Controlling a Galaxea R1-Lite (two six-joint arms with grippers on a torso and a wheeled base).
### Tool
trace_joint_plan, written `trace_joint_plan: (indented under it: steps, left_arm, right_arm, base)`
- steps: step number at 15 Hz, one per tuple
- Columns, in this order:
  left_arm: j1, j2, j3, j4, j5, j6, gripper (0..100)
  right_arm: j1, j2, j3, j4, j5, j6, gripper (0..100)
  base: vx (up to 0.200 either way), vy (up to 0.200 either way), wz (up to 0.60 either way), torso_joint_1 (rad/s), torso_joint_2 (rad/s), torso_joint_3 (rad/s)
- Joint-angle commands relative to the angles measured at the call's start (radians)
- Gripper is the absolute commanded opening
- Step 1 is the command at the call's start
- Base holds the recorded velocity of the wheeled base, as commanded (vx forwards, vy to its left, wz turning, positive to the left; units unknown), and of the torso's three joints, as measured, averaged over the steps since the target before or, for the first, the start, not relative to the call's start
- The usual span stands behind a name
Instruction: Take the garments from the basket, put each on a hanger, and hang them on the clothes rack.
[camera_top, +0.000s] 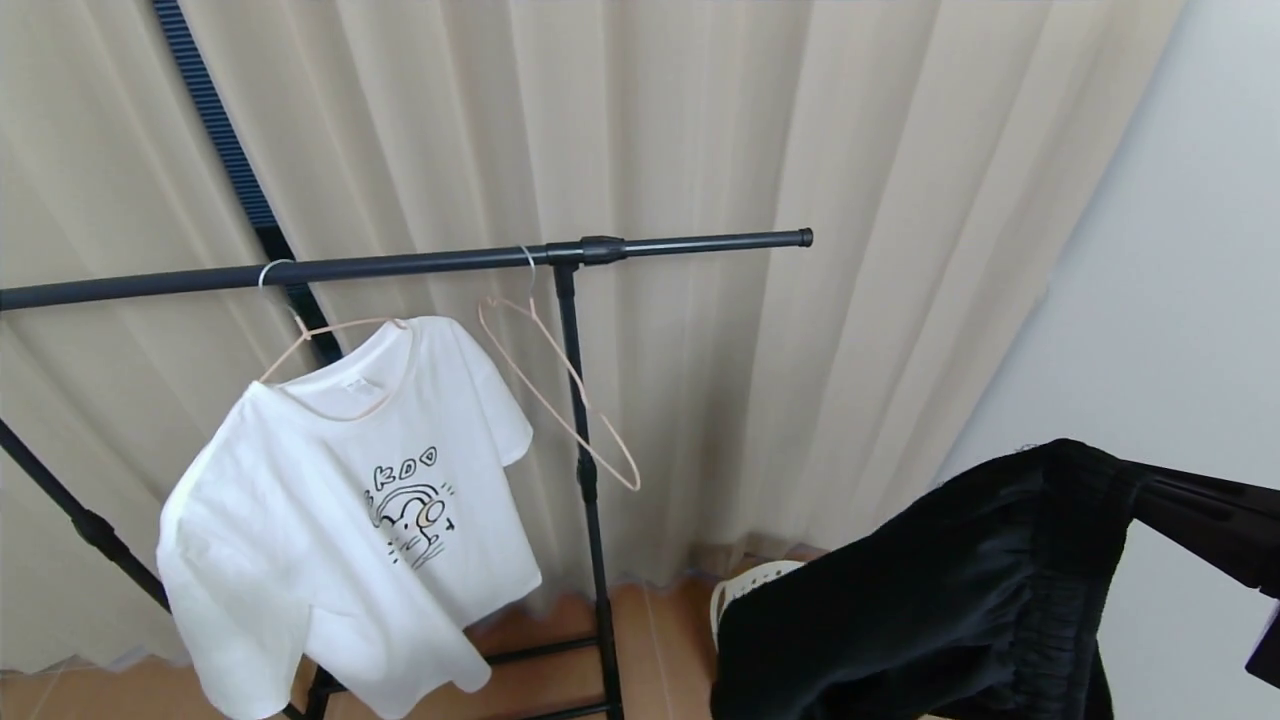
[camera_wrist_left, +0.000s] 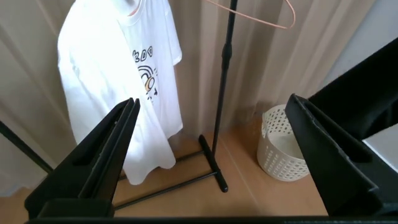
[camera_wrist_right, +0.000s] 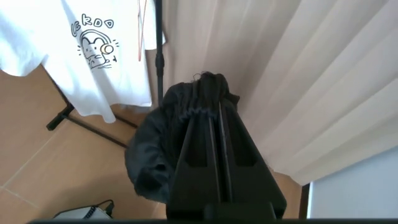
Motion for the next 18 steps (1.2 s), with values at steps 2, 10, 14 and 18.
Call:
trace_joint_plan:
  steps: [2, 10, 14, 18]
  left_arm:
    - [0.0, 0.001, 0.0, 0.0, 0.001, 0.001, 100]
    - [-0.001, 0.001, 0.002, 0.002, 0.001, 0.015, 100]
    - [-0.001, 0.236, -0.063, 0.002, -0.024, 0.049, 100]
    - [-0.092, 0.672, -0.308, 0.0, -0.199, -0.253, 100]
  right_arm:
    - [-0.001, 0.013, -0.002, -0.014, -0.003, 0.001, 0]
    - [-0.001, -0.015, 0.011, -0.014, -0.004, -0.049, 0]
    - [0.088, 0.073, -0.124, 0.069, -0.125, 0.054, 0]
    - [0.335, 0.198, -0.288, 0.219, -0.227, 0.327, 0]
  base:
    - [0.0, 0.0, 0.3, -0.006, 0.0, 0.001]
    - [0.0, 0.0, 0.15, -0.003, 0.0, 0.002]
    - [0.0, 0.0, 0.0, 0.0, 0.0, 0.0]
    - [0.0, 0.0, 0.0, 0.0, 0.0, 0.0]
